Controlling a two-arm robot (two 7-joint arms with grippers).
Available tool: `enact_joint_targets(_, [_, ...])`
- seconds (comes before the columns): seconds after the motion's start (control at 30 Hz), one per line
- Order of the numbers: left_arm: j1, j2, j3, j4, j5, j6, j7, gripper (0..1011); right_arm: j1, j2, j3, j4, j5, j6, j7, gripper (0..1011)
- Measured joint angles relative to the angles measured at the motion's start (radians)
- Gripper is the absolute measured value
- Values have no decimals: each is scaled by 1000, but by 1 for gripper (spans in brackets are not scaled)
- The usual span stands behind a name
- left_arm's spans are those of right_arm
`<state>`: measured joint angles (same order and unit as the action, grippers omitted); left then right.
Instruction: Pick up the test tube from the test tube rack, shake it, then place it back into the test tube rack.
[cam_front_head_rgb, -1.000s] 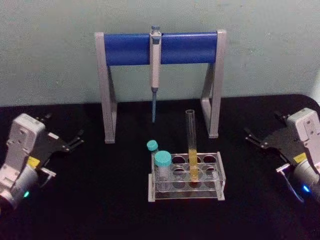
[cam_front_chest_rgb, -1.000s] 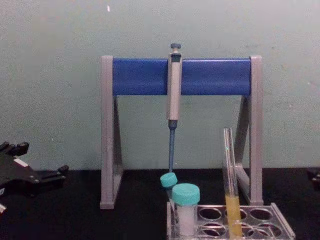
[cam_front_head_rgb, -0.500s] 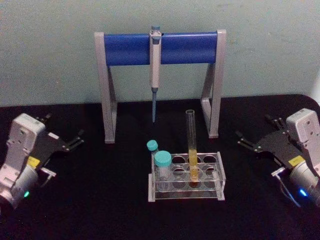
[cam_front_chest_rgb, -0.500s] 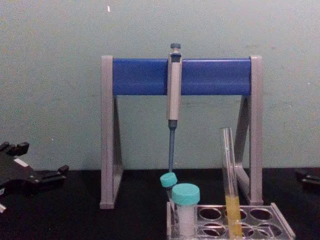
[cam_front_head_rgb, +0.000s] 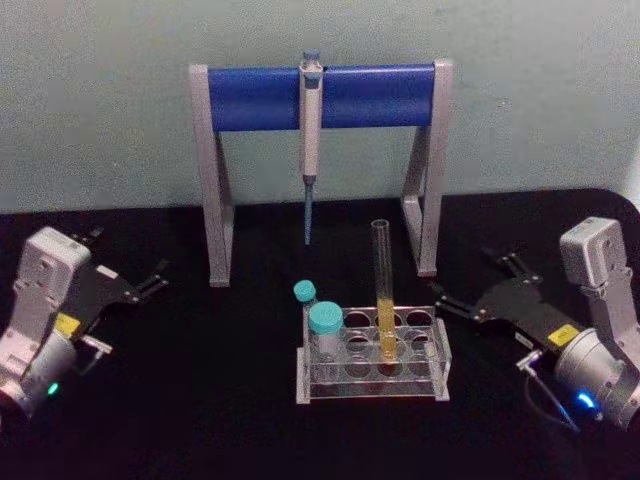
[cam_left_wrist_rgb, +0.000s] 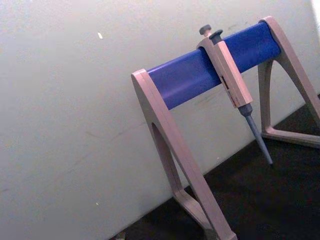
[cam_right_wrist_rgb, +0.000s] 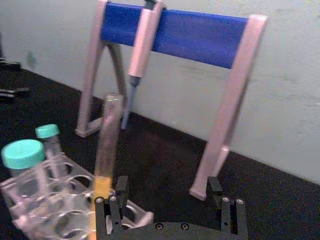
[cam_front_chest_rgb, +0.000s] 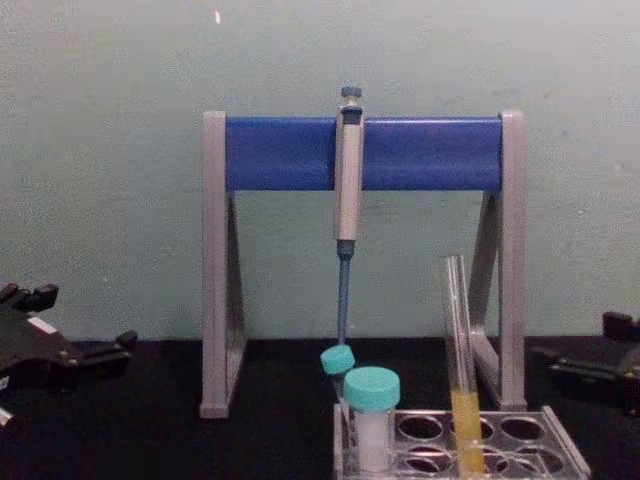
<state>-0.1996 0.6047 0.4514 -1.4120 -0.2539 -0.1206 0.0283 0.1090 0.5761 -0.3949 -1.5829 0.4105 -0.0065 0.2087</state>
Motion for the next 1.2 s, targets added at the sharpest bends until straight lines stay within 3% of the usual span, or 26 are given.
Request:
enact_joint_targets(0.5, [0,0,0,0,0,0,0,1010,32,-51,-26,-3,16,58,120,1000])
enact_joint_targets(1.2, [0,0,0,0,0,0,0,1010,136,-176,-45,117,-42,94,164,1000])
